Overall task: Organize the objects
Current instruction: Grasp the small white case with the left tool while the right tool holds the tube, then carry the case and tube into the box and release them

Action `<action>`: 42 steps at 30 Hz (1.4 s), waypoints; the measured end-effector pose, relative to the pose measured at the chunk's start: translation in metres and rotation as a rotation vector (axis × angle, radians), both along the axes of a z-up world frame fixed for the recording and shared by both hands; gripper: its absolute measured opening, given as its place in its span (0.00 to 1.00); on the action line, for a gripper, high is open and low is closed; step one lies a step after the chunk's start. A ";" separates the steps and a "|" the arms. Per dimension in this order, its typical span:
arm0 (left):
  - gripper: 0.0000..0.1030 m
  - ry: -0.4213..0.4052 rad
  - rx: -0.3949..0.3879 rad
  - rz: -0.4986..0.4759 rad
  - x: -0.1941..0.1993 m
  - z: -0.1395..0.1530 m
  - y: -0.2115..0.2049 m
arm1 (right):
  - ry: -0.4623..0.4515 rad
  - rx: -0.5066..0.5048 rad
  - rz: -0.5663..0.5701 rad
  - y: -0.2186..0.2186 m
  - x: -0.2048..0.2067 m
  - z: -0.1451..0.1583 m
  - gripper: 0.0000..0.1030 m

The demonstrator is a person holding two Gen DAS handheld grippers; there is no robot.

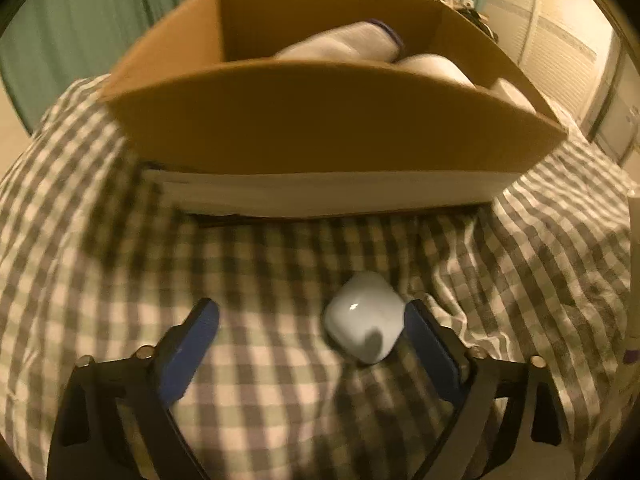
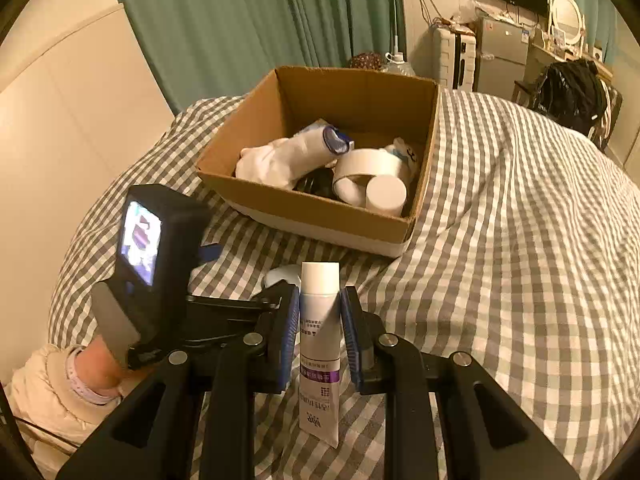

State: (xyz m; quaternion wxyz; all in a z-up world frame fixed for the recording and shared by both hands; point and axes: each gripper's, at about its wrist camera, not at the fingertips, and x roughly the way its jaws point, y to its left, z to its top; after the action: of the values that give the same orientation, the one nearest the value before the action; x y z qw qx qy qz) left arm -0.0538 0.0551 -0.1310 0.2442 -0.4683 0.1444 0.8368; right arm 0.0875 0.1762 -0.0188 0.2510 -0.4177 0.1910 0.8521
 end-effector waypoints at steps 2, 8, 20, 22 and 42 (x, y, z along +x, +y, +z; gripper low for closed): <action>0.78 -0.002 -0.014 -0.037 0.000 -0.006 0.009 | 0.002 -0.012 -0.006 0.004 0.001 -0.003 0.21; 0.61 -0.016 -0.071 -0.132 0.002 -0.026 0.031 | 0.011 -0.025 -0.018 0.008 0.004 -0.006 0.21; 0.55 -0.021 0.000 -0.162 0.017 -0.003 0.020 | 0.010 0.025 -0.041 0.002 0.007 -0.006 0.21; 0.55 -0.015 0.017 -0.144 0.017 0.006 0.012 | 0.016 0.041 -0.043 0.000 0.008 -0.003 0.21; 0.55 0.166 0.179 -0.048 0.012 0.144 -0.022 | 0.138 0.146 -0.028 0.000 -0.003 0.072 0.20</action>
State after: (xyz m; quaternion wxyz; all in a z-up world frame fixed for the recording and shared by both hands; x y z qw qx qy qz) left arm -0.0415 0.0329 0.0126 0.2924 -0.3703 0.1001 0.8760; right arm 0.0848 0.1766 0.0531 0.2789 -0.3359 0.1509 0.8869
